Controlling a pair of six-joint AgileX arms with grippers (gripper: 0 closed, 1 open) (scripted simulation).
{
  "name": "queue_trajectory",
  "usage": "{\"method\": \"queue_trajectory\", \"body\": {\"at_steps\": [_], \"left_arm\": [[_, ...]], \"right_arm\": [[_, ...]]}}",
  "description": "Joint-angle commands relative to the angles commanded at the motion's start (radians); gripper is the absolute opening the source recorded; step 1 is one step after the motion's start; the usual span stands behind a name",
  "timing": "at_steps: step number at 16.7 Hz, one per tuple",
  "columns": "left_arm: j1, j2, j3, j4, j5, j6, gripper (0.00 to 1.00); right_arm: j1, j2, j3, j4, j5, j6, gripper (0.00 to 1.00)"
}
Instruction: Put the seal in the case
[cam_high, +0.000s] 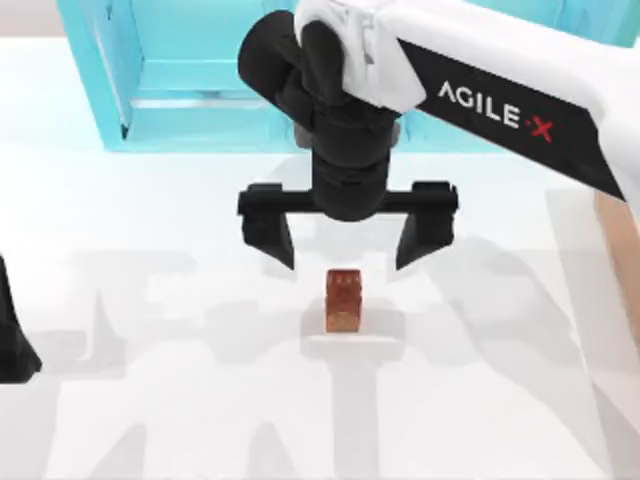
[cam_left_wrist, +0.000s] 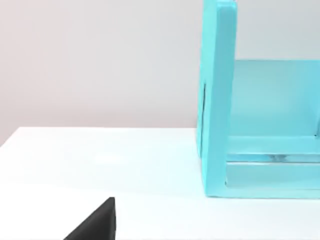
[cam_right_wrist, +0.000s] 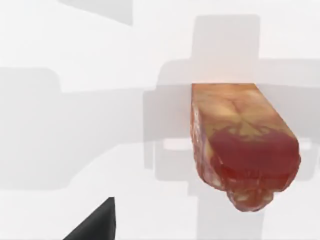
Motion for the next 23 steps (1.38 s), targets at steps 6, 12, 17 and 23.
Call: {"method": "queue_trajectory", "body": {"at_steps": [6, 12, 17, 23], "left_arm": [[0.0, 0.0, 0.0, 0.0, 0.0, 0.0, 1.0], [0.0, 0.0, 0.0, 0.0, 0.0, 0.0, 1.0], [0.0, 0.0, 0.0, 0.0, 0.0, 0.0, 1.0], [0.0, 0.0, 0.0, 0.0, 0.0, 0.0, 1.0]], "right_arm": [[0.004, 0.029, -0.224, 0.261, 0.0, 0.004, 1.0], [0.004, 0.034, -0.257, 0.295, 0.0, 0.005, 1.0], [0.004, 0.034, -0.257, 0.295, 0.0, 0.005, 0.62], [0.004, 0.034, -0.257, 0.295, 0.0, 0.005, 0.17]]}}
